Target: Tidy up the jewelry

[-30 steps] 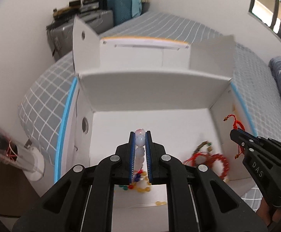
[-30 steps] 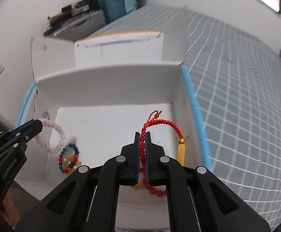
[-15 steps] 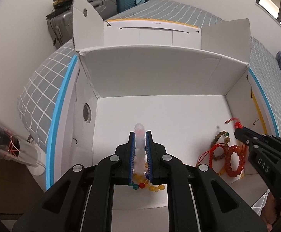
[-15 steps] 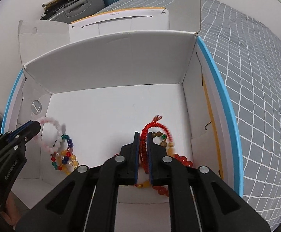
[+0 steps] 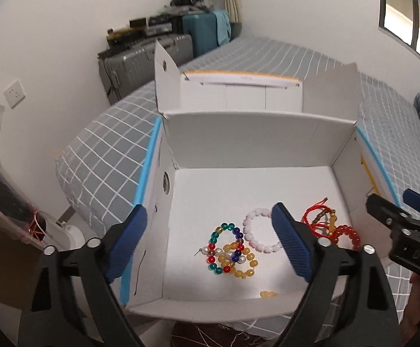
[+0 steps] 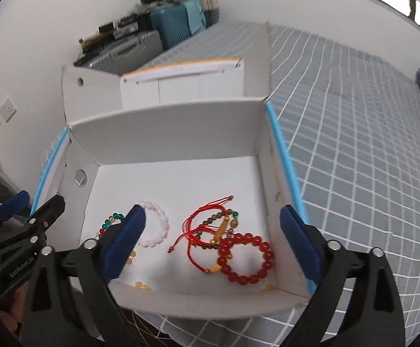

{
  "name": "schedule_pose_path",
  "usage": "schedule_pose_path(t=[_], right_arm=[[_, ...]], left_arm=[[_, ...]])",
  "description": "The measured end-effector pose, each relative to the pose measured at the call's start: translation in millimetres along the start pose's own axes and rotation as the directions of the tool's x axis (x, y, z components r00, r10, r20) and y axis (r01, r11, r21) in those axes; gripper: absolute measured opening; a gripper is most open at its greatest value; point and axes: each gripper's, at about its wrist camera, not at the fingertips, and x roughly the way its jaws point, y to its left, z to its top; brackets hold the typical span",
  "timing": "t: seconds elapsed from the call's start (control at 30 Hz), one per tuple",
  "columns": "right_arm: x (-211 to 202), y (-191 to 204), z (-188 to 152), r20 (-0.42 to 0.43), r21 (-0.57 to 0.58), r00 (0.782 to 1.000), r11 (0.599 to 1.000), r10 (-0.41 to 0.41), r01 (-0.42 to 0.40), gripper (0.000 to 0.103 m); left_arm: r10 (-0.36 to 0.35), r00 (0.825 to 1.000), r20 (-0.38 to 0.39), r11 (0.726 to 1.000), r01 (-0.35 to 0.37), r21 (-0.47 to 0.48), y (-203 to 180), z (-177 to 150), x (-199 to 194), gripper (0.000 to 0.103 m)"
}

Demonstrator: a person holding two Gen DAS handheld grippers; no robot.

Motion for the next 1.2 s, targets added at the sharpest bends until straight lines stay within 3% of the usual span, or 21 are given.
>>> schedule_pose_path(t=[0.27, 0.6, 0.93, 1.2], right_arm=[[-39, -15, -32, 0.093, 0.013, 0.996, 1.0, -0.013, 0.012, 0.095], [-56, -16, -77, 0.088, -0.039, 0.995, 0.998, -0.046, 0.05, 0.095], [-49, -19, -85, 0.054, -0.036, 0.997, 0.998, -0.05, 0.052, 0.095], [-49, -20, -85, 0.052, -0.03, 0.997, 0.998, -0.054, 0.056, 0.095]], left_arm=[[-0.013, 0.998, 0.069, 1.0, 0.015, -0.026, -2, -23, -33, 0.097], [-0.085, 0.996, 0.025, 0.996, 0.085, 0.0, -8, -67, -44, 0.097], [-0.048, 0.999, 0.003, 0.999, 0.048, 0.008, -9, -85, -39, 0.097], [-0.062, 0.998, 0.01, 0.998, 0.062, 0.017, -11, -84, -40, 0.097]])
